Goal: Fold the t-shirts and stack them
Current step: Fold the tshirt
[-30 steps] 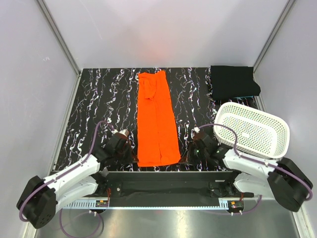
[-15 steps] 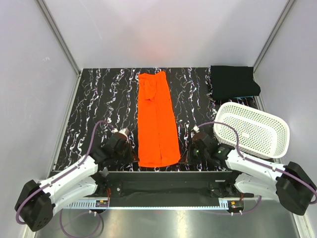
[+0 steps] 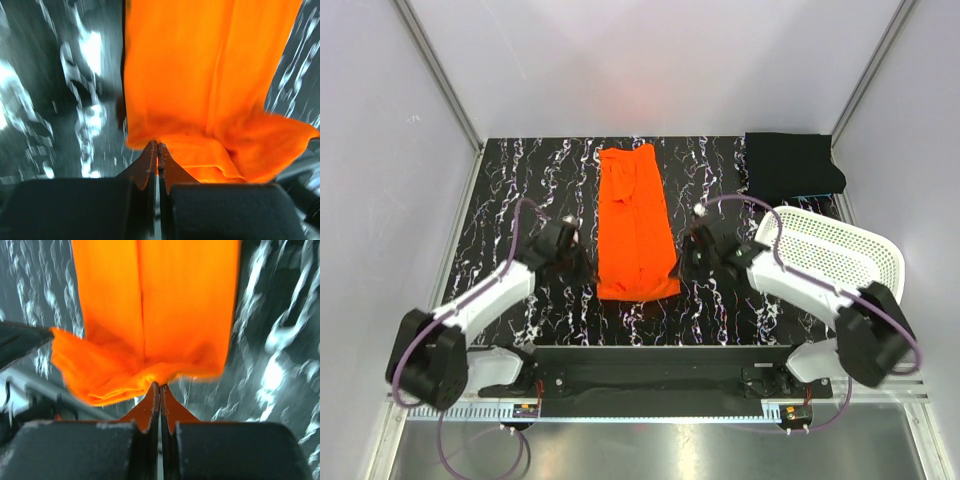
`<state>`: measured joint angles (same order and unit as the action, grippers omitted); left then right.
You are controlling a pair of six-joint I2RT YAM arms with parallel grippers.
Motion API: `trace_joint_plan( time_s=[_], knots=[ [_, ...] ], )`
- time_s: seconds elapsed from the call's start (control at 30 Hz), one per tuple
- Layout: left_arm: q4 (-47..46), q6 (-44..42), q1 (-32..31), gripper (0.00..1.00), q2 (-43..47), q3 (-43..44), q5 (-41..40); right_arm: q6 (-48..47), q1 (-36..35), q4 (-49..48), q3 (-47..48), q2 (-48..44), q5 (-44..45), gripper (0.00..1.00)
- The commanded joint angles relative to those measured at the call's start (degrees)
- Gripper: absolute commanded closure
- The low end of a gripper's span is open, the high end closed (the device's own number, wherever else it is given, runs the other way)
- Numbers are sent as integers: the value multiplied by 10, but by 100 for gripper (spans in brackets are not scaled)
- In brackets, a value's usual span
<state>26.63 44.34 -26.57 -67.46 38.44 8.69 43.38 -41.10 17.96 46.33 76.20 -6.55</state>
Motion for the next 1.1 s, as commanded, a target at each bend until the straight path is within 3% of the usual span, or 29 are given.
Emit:
trace_joint_plan(
  time_s=[0.0, 0.27, 0.43, 0.9, 1.07],
  knots=[
    [-45, -56, 61, 100, -86, 77, 43, -93, 46, 3, 114, 84, -6, 100],
    [-64, -119, 116, 100, -325, 301, 74, -167, 116, 7, 349, 319, -50, 100],
    [-44, -142, 142, 100, -412, 427, 81, -194, 140, 31, 453, 395, -51, 100],
    [-36, -129, 194, 100, -530, 552, 138, -187, 195, 60, 599, 493, -127, 100],
    [-36, -129, 203, 94, -567, 587, 165, -178, 206, 61, 632, 535, -151, 98]
  ],
)
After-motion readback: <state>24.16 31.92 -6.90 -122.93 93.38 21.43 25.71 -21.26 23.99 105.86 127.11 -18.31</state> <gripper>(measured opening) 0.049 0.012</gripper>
